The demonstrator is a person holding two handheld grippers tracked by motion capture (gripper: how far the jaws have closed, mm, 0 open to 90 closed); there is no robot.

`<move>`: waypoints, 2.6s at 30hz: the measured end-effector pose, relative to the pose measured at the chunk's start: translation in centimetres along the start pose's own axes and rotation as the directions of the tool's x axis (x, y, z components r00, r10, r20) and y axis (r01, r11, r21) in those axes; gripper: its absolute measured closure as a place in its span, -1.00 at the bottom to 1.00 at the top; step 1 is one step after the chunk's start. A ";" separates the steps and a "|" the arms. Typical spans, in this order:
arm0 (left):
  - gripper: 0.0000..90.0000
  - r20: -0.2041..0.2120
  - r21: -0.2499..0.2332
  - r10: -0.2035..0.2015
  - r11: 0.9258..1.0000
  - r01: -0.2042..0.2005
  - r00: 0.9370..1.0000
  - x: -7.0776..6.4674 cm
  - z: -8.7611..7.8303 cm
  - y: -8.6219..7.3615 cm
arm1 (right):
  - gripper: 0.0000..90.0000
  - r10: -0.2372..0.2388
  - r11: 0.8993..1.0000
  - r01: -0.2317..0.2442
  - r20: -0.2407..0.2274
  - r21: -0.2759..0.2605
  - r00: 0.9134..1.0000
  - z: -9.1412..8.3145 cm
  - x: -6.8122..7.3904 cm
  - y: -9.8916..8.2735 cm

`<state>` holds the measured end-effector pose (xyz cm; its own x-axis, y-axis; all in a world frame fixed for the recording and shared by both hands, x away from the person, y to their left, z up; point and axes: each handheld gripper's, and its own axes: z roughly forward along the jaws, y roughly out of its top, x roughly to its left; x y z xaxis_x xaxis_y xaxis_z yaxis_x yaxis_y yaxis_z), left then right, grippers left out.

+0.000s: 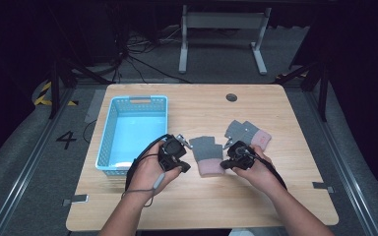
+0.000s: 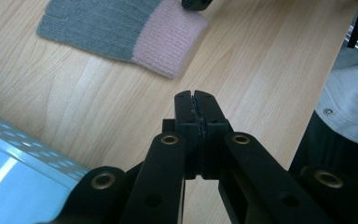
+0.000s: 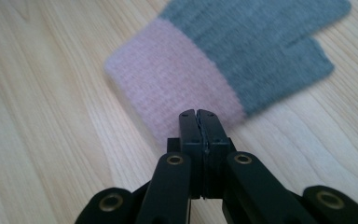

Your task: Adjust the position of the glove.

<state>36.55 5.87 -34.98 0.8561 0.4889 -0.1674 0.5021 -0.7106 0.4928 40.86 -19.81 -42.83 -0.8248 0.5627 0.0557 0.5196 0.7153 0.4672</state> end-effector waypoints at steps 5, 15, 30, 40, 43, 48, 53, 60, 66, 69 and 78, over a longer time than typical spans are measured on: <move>0.99 -0.001 -0.009 -0.013 1.000 0.013 1.000 0.0 -0.1 -0.1 | 1.00 0.011 0.999 -0.011 -0.002 -0.039 1.000 -0.5 -0.1 0.1; 0.99 -0.010 -0.003 -0.031 1.000 0.031 0.999 0.0 0.0 -0.7 | 1.00 -0.088 0.994 0.083 -0.069 -0.076 0.994 1.1 3.6 3.6; 0.99 -0.007 -0.001 -0.025 1.000 0.025 1.000 -0.2 0.1 -0.5 | 1.00 -0.073 0.997 0.072 -0.072 -0.019 0.995 1.8 3.0 2.5; 0.99 0.002 -0.001 0.000 1.000 0.000 1.000 0.0 0.2 0.2 | 1.00 -0.012 0.999 0.014 -0.054 0.033 0.998 -0.1 1.4 0.0; 0.99 0.005 -0.003 -0.001 1.000 0.001 1.000 0.0 0.3 0.4 | 1.00 0.022 0.999 -0.020 -0.050 0.036 0.999 -0.5 0.6 -0.7; 0.99 0.006 -0.002 0.004 1.000 -0.004 1.000 0.1 0.4 0.6 | 1.00 0.046 0.998 -0.045 -0.034 0.050 0.998 -0.8 -0.5 -1.4; 0.98 0.001 -0.001 0.001 1.000 -0.001 1.000 0.2 0.2 0.4 | 1.00 0.070 0.998 -0.070 -0.037 0.001 0.997 -1.8 -0.9 -0.9; 0.95 -0.005 -0.008 -0.025 1.000 0.025 1.000 0.1 0.0 -0.1 | 0.48 0.082 0.996 -0.081 -0.027 0.042 0.996 -0.9 -0.4 2.8; 0.94 -0.007 -0.019 -0.031 0.999 0.031 0.999 0.3 -0.5 -0.5 | 0.12 0.083 0.987 -0.087 0.032 0.135 0.996 0.9 -0.7 5.2; 0.94 -0.008 -0.016 -0.030 0.999 0.030 1.000 0.4 -0.4 -0.5 | 0.00 0.087 0.981 -0.094 0.047 0.169 0.995 2.0 -0.7 5.7; 0.93 -0.008 -0.024 -0.037 0.999 0.037 0.999 0.4 -0.6 -0.6 | 0.07 0.036 0.974 -0.058 0.106 0.217 0.994 3.3 0.0 6.1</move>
<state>36.54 6.79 -34.86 0.8359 0.5190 -0.1787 0.5304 -0.6797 0.5067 44.73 -14.13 -42.89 -0.7773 0.6287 -0.0210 0.6028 0.7540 0.2609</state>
